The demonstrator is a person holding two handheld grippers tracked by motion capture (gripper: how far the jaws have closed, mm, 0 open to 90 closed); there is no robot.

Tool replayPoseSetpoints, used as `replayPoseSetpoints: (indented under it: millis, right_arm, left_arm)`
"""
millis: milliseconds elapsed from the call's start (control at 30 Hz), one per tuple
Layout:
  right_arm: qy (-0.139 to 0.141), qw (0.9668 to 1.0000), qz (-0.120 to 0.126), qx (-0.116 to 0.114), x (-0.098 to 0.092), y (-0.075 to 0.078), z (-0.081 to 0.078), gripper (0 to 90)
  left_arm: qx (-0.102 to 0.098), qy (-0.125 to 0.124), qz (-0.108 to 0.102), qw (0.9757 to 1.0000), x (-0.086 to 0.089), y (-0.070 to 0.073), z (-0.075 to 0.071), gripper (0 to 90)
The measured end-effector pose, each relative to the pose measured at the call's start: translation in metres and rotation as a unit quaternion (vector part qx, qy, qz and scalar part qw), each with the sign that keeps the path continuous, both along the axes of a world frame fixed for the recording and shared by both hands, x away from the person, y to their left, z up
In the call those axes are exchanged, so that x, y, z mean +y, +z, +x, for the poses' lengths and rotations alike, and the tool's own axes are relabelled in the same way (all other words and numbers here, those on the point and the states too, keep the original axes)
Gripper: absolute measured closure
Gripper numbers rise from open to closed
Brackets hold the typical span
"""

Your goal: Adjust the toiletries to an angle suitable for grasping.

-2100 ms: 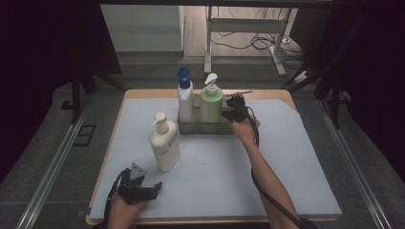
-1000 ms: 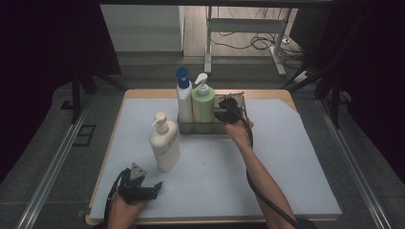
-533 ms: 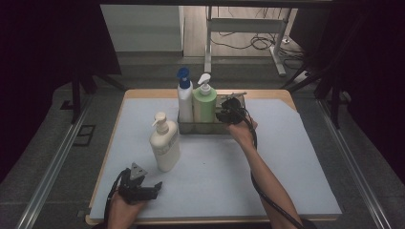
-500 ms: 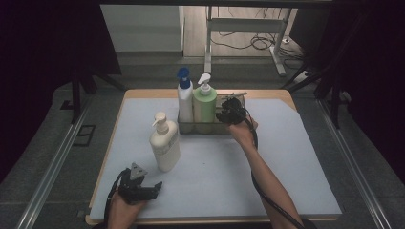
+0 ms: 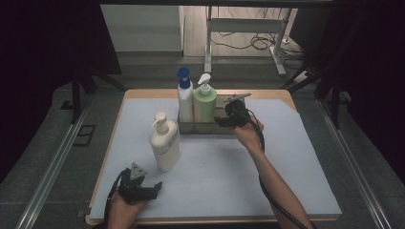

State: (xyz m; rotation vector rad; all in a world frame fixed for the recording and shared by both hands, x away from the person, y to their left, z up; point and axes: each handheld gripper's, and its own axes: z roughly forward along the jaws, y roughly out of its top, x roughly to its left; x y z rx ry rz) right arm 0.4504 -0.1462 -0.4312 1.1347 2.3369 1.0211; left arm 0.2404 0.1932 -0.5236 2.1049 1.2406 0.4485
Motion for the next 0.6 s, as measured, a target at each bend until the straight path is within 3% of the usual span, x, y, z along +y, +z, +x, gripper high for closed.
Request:
replayPoseSetpoints:
  millis: [67,233,400,467,600]
  right_arm:
    - [0.007,1.0000,0.004,-0.001,-0.001,0.002,-0.004,36.9]
    - [0.020,0.9997,-0.014,-0.011,-0.003,0.005,-0.015,31.3]
    - [0.038,0.9992,0.002,-0.006,-0.008,0.010,-0.025,25.6]
    - [0.045,0.9990,0.003,-0.006,-0.011,0.013,-0.032,17.6]
    - [0.050,0.9987,0.003,-0.008,-0.013,0.015,-0.038,13.0]
  left_arm:
    - [0.000,0.001,0.000,1.0000,0.000,0.000,0.000,12.3]
    - [0.000,0.001,-0.001,1.0000,0.000,0.000,0.000,12.3]
    - [0.000,0.001,-0.001,1.0000,0.000,0.000,0.000,12.3]
    - [0.000,0.001,-0.001,1.0000,0.000,0.000,0.000,12.3]
    - [0.000,0.001,-0.001,1.0000,0.000,0.000,0.000,12.3]
